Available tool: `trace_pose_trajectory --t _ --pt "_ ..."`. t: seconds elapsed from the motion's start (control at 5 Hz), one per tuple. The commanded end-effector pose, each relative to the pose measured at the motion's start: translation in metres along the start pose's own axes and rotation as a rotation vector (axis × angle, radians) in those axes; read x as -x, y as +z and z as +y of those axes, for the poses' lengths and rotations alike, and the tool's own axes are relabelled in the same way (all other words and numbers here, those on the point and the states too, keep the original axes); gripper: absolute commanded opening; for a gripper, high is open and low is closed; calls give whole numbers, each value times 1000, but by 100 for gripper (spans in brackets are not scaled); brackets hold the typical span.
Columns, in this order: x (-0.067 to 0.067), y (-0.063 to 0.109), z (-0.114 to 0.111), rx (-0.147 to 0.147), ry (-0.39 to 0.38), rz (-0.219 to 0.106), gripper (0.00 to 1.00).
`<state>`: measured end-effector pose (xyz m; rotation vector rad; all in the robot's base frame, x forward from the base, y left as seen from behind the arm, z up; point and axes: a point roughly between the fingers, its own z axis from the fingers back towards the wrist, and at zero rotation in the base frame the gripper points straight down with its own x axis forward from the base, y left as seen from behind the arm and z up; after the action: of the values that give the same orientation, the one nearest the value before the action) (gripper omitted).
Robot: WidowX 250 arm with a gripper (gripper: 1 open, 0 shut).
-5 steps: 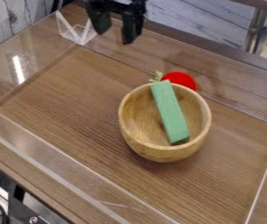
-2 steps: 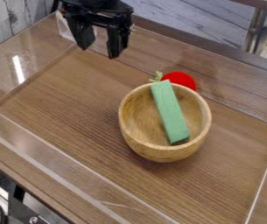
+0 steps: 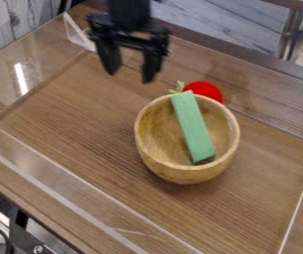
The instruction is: Move the red fruit to the right
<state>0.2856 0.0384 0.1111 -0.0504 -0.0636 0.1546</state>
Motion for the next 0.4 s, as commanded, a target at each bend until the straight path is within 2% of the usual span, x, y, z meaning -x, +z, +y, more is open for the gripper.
trace_pose_trajectory --t 0.0,0.2 --pt "-36 3 -38 10 75 -76 100" --pt "-57 -7 -73 23 119 -84 100"
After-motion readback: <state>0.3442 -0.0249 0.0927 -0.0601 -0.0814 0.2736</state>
